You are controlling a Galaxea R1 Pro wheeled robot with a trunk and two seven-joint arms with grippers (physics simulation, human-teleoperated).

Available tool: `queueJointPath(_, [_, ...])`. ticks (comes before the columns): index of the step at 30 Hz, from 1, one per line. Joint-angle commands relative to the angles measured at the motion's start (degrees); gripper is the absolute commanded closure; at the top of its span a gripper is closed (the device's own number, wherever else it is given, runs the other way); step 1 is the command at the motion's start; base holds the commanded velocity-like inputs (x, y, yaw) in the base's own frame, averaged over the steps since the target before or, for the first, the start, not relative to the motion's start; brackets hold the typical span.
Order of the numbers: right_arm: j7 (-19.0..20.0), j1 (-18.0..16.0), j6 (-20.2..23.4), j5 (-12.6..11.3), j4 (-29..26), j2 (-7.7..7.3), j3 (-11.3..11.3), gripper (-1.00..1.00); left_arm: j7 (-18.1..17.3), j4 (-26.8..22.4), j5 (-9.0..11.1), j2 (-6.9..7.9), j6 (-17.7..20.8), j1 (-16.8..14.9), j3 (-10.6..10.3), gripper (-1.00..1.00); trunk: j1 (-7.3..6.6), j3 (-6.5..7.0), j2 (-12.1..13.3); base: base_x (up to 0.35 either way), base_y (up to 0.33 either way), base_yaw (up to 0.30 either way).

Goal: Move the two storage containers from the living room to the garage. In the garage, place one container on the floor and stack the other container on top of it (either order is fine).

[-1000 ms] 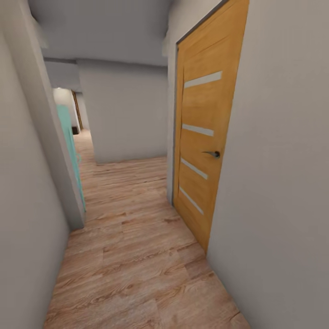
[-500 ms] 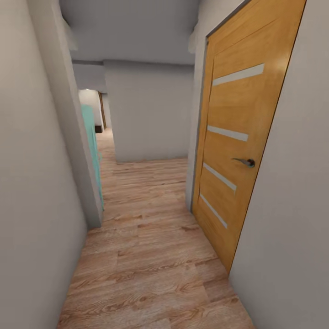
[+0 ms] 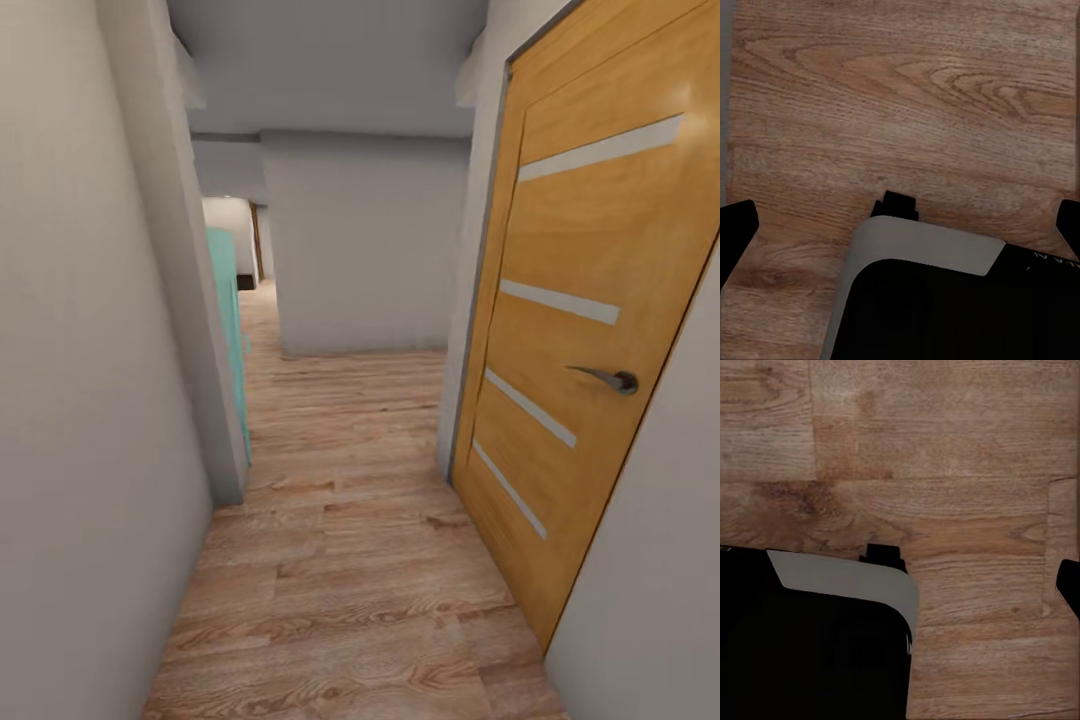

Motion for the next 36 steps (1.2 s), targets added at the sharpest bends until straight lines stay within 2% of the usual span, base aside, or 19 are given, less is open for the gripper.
queueJointPath(1, [-0.1,-0.1,-0.4,-0.4,0.2,0.01,0.6,-1.0,0.1,0.0,0.0,0.02,0.1,0.0,0.3,-1.0,0.03,-0.06,0.0,0.32,0.0,0.003])
queueJointPath(14, [-0.1,-0.1,-0.1,-0.3,0.2,0.33,0.7,-1.0,0.1,0.0,0.0,0.06,0.3,0.0,0.3,-1.0,0.03,-0.06,0.0,0.32,-0.017,0.0])
queueJointPath(36, [-0.1,-0.1,-0.6,-0.5,0.2,0.32,0.3,-1.0,0.1,0.0,0.1,0.06,0.3,0.0,0.3,-1.0,0.03,-0.06,0.0,0.32,-0.117,0.011])
